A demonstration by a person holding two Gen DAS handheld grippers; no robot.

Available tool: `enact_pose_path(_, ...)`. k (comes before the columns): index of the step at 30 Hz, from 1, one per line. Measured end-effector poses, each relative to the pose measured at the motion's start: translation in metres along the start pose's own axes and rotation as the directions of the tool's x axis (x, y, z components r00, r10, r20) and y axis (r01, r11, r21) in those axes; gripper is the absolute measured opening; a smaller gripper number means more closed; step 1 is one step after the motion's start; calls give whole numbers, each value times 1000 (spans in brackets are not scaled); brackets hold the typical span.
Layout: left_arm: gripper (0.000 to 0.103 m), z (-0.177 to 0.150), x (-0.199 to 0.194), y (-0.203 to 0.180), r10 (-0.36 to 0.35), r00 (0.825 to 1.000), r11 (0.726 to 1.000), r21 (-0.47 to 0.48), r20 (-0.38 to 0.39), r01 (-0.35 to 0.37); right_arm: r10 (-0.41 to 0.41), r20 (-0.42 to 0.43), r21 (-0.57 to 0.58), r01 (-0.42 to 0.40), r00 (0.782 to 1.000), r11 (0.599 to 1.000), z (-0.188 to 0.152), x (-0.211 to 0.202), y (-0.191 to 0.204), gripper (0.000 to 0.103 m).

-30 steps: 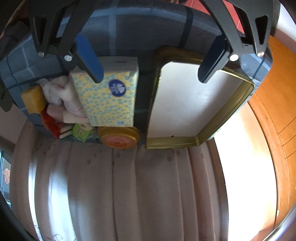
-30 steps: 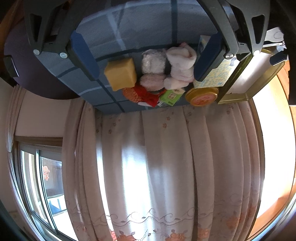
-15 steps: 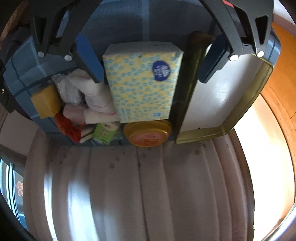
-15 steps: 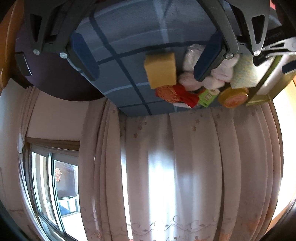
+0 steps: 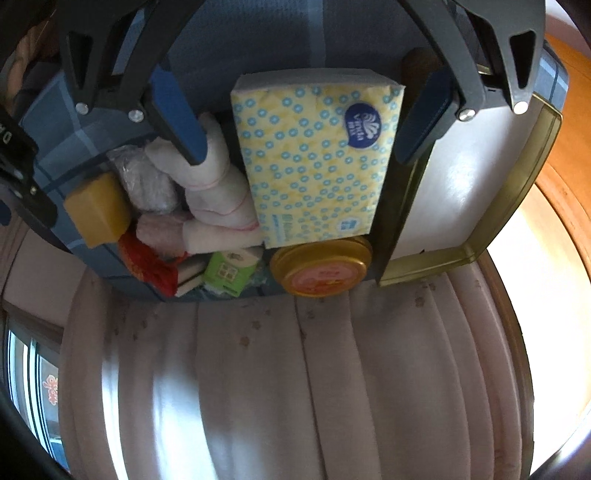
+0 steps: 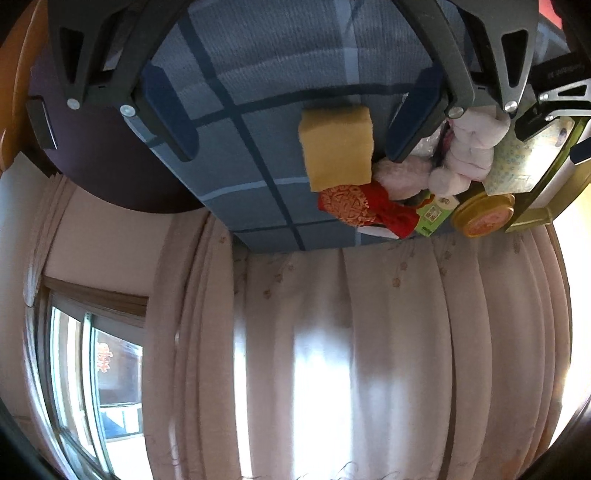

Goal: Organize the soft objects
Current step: 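Grasp the yellow sponge with the right gripper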

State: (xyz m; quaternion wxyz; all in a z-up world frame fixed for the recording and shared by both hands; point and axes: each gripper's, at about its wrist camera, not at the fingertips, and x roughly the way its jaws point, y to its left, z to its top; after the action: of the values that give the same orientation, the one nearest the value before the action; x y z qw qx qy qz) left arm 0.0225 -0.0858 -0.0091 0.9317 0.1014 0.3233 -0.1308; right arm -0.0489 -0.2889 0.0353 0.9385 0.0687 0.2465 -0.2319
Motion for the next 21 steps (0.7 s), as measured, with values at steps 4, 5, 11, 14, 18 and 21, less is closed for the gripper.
enact_pose_path(4, 98, 7, 5, -1, -6, 1000, 1000, 6, -5, 6, 35, -87, -20, -37, 996, 999, 9, 24, 10, 93)
enact_pose_path(5, 97, 9, 6, 0, -7, 1000, 1000, 1, -6, 7, 36, -112, -36, -40, 993, 999, 11, 33, 13, 90)
enact_pose_path(11, 91, 14, 9, 6, -40, 999, 999, 1, -11, 40, 47, -313, -94, -80, 949, 992, 8, 87, 31, 78)
enact_pose_path(14, 84, 15, 12, 10, -52, 998, 999, -5, -24, 52, 69, -358, -66, -99, 931, 993, 4, 99, 31, 70)
enact_pose_path(18, 73, 17, 19, 12, -99, 994, 995, -27, -55, 98, 121, -359, -38, -144, 926, 989, 1, 96, 28, 56)
enact_pose_path(21, 54, 18, 17, 8, -119, 992, 993, -20, -45, 118, 144, -332, 9, -150, 932, 989, 3, 84, 16, 55)
